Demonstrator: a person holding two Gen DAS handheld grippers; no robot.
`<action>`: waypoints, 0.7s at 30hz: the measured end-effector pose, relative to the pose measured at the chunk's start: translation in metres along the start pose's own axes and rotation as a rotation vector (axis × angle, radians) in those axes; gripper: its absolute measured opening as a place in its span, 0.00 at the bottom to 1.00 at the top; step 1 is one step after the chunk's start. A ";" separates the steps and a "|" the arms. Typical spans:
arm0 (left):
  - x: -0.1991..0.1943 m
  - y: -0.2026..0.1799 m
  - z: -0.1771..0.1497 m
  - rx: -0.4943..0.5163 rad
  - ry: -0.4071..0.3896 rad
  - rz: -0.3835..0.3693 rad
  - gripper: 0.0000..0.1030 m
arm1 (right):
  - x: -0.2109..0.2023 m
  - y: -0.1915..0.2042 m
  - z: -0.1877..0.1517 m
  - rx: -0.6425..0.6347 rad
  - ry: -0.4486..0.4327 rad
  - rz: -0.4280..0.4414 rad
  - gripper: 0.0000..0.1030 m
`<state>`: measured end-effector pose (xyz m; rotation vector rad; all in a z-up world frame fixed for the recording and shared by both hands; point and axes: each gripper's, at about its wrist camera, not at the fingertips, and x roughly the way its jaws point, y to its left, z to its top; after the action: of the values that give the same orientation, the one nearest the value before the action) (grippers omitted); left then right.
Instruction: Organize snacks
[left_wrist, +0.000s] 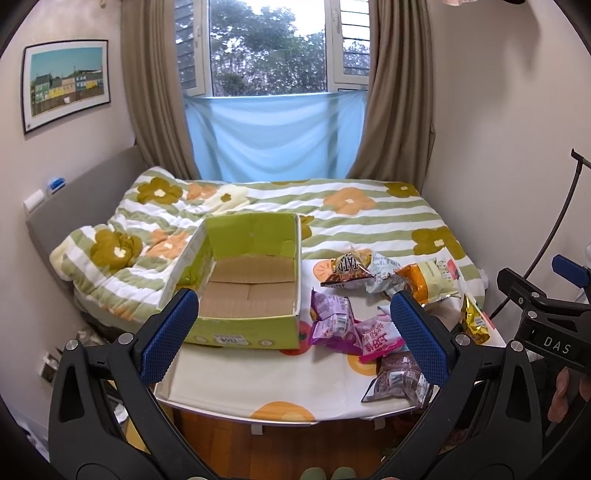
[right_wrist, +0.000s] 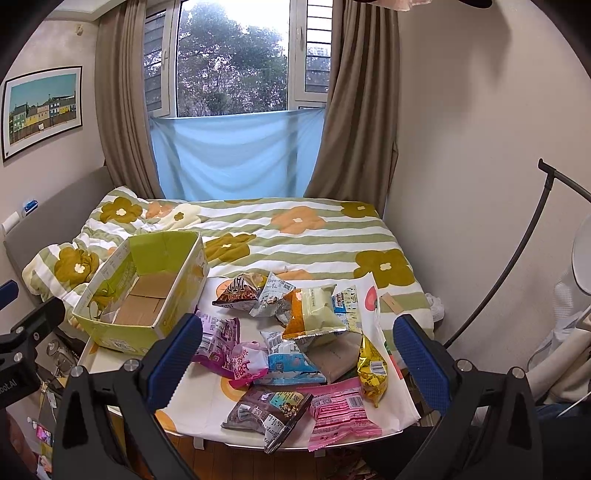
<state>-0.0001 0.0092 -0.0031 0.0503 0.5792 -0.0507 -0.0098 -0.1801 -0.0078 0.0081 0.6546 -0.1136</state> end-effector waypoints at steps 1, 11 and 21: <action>0.000 0.000 0.000 0.001 0.001 0.001 1.00 | 0.000 0.000 0.000 0.001 0.000 0.001 1.00; 0.002 0.000 0.001 0.001 0.004 -0.002 1.00 | 0.000 0.000 -0.001 0.000 -0.001 0.000 1.00; 0.004 0.001 0.003 -0.001 0.006 -0.006 1.00 | 0.002 0.002 0.000 -0.006 0.002 -0.004 1.00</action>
<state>0.0047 0.0094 -0.0025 0.0478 0.5859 -0.0564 -0.0080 -0.1785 -0.0091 0.0016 0.6573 -0.1152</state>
